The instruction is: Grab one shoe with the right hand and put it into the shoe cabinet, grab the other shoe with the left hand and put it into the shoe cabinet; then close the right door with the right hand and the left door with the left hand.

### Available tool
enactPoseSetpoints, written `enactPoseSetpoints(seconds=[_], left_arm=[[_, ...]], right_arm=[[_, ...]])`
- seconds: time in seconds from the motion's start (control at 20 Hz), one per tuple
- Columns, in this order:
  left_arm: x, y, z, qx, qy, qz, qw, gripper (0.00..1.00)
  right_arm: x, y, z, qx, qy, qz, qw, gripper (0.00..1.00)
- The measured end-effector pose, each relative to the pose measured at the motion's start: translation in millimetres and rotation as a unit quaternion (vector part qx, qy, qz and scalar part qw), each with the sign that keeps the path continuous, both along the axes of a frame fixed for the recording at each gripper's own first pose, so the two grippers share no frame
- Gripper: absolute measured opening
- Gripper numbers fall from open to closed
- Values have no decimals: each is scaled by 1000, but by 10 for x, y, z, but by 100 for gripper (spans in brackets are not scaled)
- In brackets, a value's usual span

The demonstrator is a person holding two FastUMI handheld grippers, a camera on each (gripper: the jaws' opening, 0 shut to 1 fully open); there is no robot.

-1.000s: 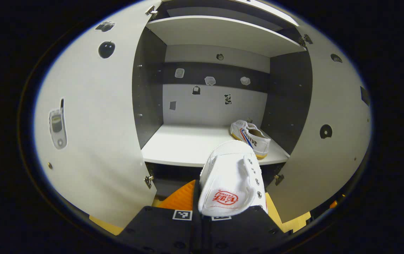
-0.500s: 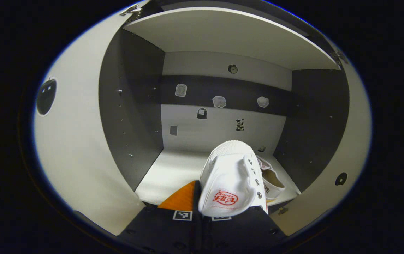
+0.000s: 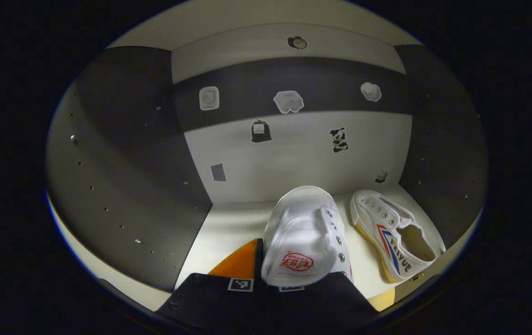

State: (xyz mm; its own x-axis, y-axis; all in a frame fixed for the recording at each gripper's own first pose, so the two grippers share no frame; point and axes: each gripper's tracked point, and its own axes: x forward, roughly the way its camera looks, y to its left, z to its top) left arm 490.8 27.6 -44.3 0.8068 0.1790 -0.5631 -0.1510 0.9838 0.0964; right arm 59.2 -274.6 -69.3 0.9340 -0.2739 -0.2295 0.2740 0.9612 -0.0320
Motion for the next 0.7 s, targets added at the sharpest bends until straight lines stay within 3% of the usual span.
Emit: enactPoseSetpoints(seconds=[0.15,0.3,0.65,0.7], left_arm=[[282,-40,-135,-47,15,17,999,5],[404,-43,-232,-4,34,0,999,7],[495,-138,-556,-5,71,-7,997,9],[474,-161,-520,2,68,-14,998,13]], right_arm=[[-12,-16,12,3,-3,-16,1000,99],[-37,-43,57,-5,-7,-28,1000,99],[-20,-49,193,-13,-21,-37,999,98],[-4,-51,214,-14,-25,-37,999,99]])
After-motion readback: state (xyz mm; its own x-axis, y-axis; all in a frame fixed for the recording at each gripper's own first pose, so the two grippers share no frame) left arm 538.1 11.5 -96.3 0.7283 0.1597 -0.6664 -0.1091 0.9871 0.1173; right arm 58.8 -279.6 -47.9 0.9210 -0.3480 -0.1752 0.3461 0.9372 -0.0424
